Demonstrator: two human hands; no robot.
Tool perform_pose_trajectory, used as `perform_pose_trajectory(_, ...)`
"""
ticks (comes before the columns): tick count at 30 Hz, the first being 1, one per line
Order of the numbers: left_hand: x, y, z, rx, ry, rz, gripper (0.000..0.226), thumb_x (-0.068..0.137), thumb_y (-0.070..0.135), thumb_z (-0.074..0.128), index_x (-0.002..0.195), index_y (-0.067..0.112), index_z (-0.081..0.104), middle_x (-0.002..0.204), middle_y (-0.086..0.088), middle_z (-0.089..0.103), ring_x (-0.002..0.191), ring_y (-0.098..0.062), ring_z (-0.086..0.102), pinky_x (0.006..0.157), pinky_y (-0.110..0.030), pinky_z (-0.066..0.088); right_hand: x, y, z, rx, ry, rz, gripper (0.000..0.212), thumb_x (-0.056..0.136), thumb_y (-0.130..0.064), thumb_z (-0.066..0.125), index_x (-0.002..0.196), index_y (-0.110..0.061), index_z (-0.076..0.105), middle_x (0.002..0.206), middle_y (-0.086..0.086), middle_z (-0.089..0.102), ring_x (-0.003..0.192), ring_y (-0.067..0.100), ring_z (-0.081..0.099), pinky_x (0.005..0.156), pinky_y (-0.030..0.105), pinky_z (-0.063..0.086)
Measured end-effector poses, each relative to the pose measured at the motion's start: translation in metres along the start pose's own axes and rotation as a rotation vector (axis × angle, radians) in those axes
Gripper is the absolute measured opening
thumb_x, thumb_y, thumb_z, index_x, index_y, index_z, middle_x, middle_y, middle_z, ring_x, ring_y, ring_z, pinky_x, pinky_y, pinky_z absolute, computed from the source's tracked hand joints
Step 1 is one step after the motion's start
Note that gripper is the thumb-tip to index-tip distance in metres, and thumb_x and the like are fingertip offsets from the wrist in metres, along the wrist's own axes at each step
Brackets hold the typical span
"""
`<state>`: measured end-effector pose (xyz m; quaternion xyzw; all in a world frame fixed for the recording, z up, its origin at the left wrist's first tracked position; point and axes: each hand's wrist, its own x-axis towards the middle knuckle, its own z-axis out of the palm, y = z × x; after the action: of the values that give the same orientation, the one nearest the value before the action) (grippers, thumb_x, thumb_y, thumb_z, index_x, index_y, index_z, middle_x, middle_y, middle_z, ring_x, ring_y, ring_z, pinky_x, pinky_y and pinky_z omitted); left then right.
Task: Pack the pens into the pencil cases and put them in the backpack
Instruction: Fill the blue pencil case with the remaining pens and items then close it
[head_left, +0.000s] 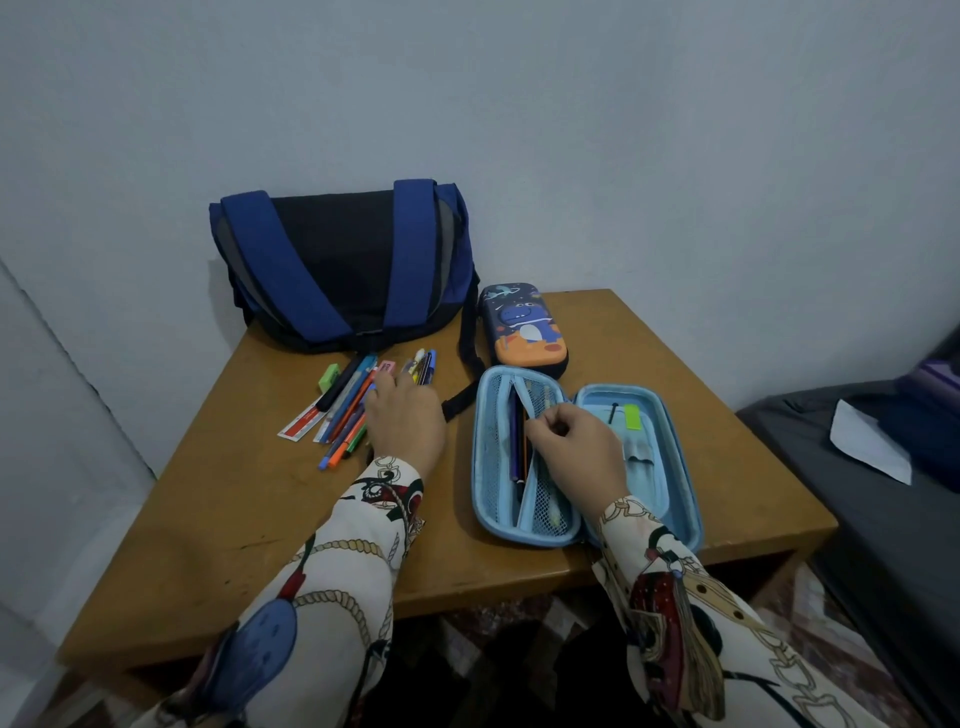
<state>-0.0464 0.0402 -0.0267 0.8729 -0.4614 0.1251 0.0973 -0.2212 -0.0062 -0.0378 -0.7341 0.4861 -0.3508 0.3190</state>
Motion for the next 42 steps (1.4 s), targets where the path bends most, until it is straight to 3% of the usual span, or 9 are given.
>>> perform_pose_trajectory(11, 0.005, 0.008, -0.010, -0.122, -0.116, -0.053, 0.021, 0.096, 0.020, 0.052, 0.105, 0.007, 0.064, 0.103, -0.013, 0.064, 0.106, -0.030, 0.053, 0.087, -0.038, 0.045, 0.001, -0.004, -0.007, 0.065, -0.080, 0.036, 0.028, 0.086, -0.035, 0.066, 0.062, -0.022, 0.058, 0.058, -0.009, 0.056, 0.059, 0.009, 0.054, 0.070, 0.035, 0.050)
perform_pose_trajectory(16, 0.020, 0.011, -0.015, -0.591, -0.176, -0.199, 0.020, 0.087, 0.022, 0.057, 0.078, 0.005, 0.062, 0.069, -0.008, 0.054, 0.066, -0.027, 0.053, 0.057, -0.030, 0.038, 0.009, -0.006, -0.033, 0.132, -0.031, 0.022, 0.024, 0.094, -0.033, 0.061, 0.078, -0.016, 0.067, 0.060, -0.006, 0.056, 0.053, 0.010, 0.049, 0.055, 0.027, 0.042)
perform_pose_trajectory(19, 0.021, 0.028, -0.027, -0.913, -0.164, -0.193, 0.028, 0.080, 0.015, 0.063, 0.056, 0.009, 0.050, 0.054, -0.005, 0.044, 0.053, -0.023, 0.041, 0.054, -0.027, 0.033, 0.020, 0.011, -0.051, 0.117, 0.090, 0.076, 0.022, 0.095, -0.031, 0.059, 0.077, -0.018, 0.064, 0.064, -0.004, 0.059, 0.058, 0.013, 0.051, 0.055, 0.028, 0.040)
perform_pose_trajectory(24, 0.016, 0.078, -0.040, -1.149, -0.441, -0.157, 0.009, 0.081, 0.004, 0.061, 0.072, 0.002, 0.058, 0.057, -0.011, 0.059, 0.049, -0.022, 0.053, 0.047, -0.026, 0.040, 0.025, 0.037, -0.053, 0.102, 0.133, 0.147, 0.012, 0.093, -0.024, 0.059, 0.086, -0.019, 0.066, 0.077, -0.002, 0.065, 0.069, 0.017, 0.059, 0.059, 0.029, 0.044)
perform_pose_trajectory(26, 0.012, 0.097, -0.039, -1.148, -0.506, -0.122, 0.013, 0.082, -0.001, 0.060, 0.071, 0.003, 0.054, 0.057, -0.014, 0.058, 0.050, -0.024, 0.056, 0.048, -0.026, 0.045, 0.024, 0.039, -0.050, 0.065, 0.106, 0.124, 0.009, 0.089, -0.019, 0.063, 0.096, -0.022, 0.068, 0.087, -0.003, 0.065, 0.075, 0.016, 0.061, 0.062, 0.028, 0.046)
perform_pose_trajectory(30, 0.008, 0.121, -0.030, -1.080, -0.554, -0.095, 0.008, 0.080, -0.004, 0.061, 0.078, 0.000, 0.054, 0.054, -0.017, 0.061, 0.050, -0.026, 0.062, 0.058, -0.035, 0.055, 0.027, 0.043, -0.047, -0.035, 0.122, 0.071, 0.036, 0.083, -0.007, 0.061, 0.117, -0.014, 0.070, 0.112, 0.003, 0.069, 0.103, 0.024, 0.062, 0.085, 0.040, 0.053)
perform_pose_trajectory(33, 0.009, 0.127, -0.027, -1.012, -0.543, -0.089, 0.004, 0.081, -0.002, 0.062, 0.083, -0.002, 0.058, 0.054, -0.015, 0.063, 0.052, -0.026, 0.065, 0.066, -0.040, 0.061, 0.030, 0.046, -0.045, -0.090, 0.131, 0.084, 0.039, 0.088, -0.008, 0.057, 0.126, -0.013, 0.066, 0.123, 0.009, 0.066, 0.110, 0.029, 0.060, 0.090, 0.044, 0.053)
perform_pose_trajectory(39, 0.013, 0.128, -0.029, -0.897, -0.582, -0.060, 0.008, 0.082, -0.003, 0.060, 0.082, 0.000, 0.052, 0.056, -0.016, 0.061, 0.044, -0.023, 0.057, 0.056, -0.032, 0.054, 0.036, 0.048, -0.045, -0.137, 0.048, 0.157, 0.053, 0.083, -0.014, 0.051, 0.135, -0.024, 0.059, 0.123, 0.010, 0.067, 0.108, 0.034, 0.061, 0.085, 0.044, 0.055)
perform_pose_trajectory(42, 0.011, 0.128, -0.032, -0.807, -0.635, -0.029, 0.013, 0.083, -0.001, 0.062, 0.079, 0.002, 0.050, 0.054, -0.011, 0.053, 0.033, -0.017, 0.046, 0.041, -0.021, 0.040, 0.039, 0.045, -0.048, -0.169, -0.007, 0.182, 0.057, 0.082, -0.016, 0.048, 0.137, -0.030, 0.057, 0.114, 0.010, 0.070, 0.109, 0.035, 0.060, 0.082, 0.043, 0.055)
